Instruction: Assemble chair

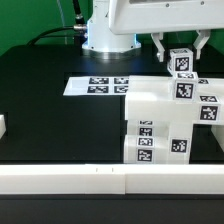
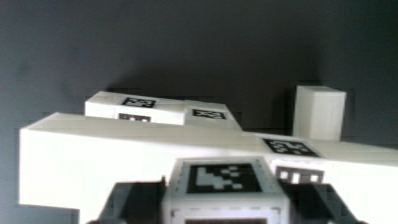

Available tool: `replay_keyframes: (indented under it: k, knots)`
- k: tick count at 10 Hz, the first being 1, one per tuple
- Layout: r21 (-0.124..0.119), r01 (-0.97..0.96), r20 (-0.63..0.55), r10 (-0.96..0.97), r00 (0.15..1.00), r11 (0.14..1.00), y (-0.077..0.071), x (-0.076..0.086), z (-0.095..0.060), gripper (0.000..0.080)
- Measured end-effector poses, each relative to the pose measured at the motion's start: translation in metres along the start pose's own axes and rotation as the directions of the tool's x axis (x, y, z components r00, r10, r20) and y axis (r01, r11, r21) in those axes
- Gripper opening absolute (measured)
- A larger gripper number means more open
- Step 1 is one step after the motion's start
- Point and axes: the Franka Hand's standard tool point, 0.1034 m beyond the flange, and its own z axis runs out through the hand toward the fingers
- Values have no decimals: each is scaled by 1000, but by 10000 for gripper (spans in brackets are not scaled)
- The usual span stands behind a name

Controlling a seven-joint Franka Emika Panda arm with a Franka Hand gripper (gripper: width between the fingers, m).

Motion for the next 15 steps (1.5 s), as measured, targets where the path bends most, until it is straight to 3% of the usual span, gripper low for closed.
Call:
replay_keyframes:
  k: [15]
  knots:
    - [-1,-21,-20,21,1000,1000,8,3,1,291]
